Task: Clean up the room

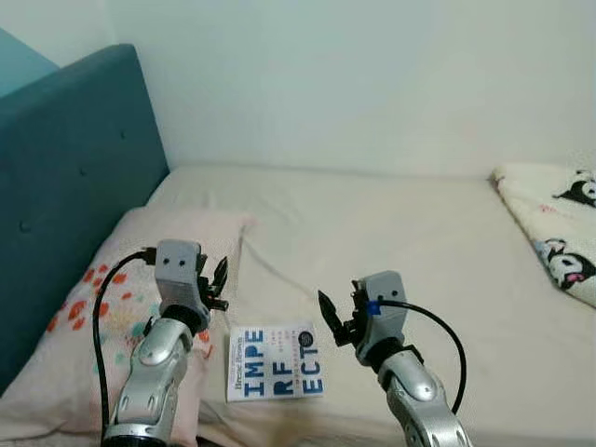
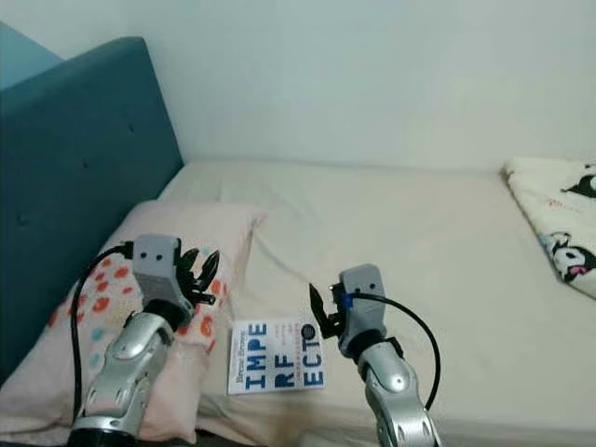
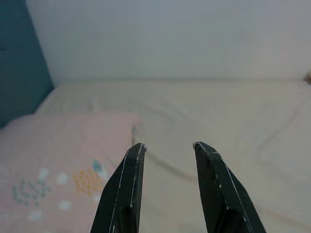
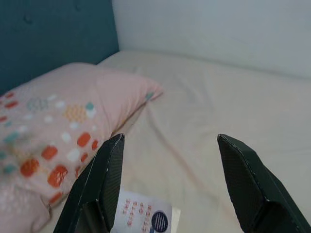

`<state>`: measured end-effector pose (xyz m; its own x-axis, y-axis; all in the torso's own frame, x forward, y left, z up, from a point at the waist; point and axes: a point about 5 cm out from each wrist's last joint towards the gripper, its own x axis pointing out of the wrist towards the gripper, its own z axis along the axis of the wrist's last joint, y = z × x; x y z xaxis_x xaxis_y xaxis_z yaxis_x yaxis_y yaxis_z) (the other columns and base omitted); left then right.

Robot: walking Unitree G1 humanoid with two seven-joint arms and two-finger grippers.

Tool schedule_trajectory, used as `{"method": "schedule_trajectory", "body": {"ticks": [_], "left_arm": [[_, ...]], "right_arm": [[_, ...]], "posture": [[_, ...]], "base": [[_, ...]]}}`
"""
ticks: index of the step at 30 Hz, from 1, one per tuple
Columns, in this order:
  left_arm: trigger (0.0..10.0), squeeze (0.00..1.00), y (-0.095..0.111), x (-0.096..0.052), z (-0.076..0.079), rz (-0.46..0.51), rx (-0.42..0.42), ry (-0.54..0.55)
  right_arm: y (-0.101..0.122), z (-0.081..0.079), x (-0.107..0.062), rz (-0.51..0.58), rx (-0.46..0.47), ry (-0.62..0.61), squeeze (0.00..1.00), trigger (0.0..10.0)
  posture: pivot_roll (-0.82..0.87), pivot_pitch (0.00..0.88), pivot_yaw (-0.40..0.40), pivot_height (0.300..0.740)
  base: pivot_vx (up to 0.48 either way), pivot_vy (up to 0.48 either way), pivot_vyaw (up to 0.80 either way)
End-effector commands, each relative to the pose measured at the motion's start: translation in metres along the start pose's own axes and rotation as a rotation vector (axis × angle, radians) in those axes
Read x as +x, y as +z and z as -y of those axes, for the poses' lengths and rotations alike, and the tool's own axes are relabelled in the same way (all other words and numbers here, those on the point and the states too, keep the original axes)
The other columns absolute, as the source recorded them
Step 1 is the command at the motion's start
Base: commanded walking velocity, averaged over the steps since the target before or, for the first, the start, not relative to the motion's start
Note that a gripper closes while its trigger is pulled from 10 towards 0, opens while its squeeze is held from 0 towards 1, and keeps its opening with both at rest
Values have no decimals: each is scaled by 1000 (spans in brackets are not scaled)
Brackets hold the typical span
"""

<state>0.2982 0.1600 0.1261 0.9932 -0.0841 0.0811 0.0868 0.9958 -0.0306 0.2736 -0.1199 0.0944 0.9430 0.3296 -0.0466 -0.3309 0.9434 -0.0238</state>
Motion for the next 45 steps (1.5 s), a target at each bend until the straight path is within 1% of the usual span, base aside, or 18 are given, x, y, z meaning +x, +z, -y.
{"method": "schedule_trajectory", "body": {"ticks": [1,6,14,23,27,33,34,36,39,43,45], "left_arm": [[10000,0,-2,-2,-1,-17,10,7],[10000,0,-3,-3,-1,-21,7,2],[10000,0,-5,-4,-1,-28,5,13],[10000,0,-6,-5,-3,-37,-10,18],[10000,0,-5,-6,2,-50,-30,-22],[10000,0,-5,-7,5,-44,-16,-35],[10000,0,-5,-7,5,-41,-41,-23],[10000,0,-6,-7,5,-42,-47,-18],[10000,0,-7,-6,-2,-59,-62,38],[10000,0,-7,-6,-3,-62,-69,48],[10000,0,-6,-5,-1,-70,-67,42]], "right_arm": [[-5,1,0,-17,-9,-6,0,10000],[-6,2,0,-13,-26,-30,0,10000],[-7,3,0,-13,-60,-27,0,10000],[-8,1,1,-8,-38,-15,0,10000],[-10,0,1,-22,-10,-12,0,10000],[-10,0,2,-29,1,-13,0,10000],[-10,0,3,-28,7,-8,0,10000],[-9,-1,3,-27,9,-6,0,10000],[-9,0,4,-27,11,0,0,10000],[-9,0,4,-27,5,1,0,10000],[-7,2,5,-22,-24,-8,0,10000]], "posture": [[10,0,-29,739],[7,0,-29,740],[6,0,-29,740],[4,0,-28,740],[7,0,-31,740],[6,1,-30,740],[5,1,-31,740],[5,1,-31,740],[2,2,-35,740],[3,2,-37,740],[4,1,-38,740]], "base": [[0,0,0],[0,0,0],[0,0,0],[0,0,0],[0,0,0],[0,0,0],[0,0,0],[0,0,0],[0,0,0],[0,0,0],[0,-240,0]]}}
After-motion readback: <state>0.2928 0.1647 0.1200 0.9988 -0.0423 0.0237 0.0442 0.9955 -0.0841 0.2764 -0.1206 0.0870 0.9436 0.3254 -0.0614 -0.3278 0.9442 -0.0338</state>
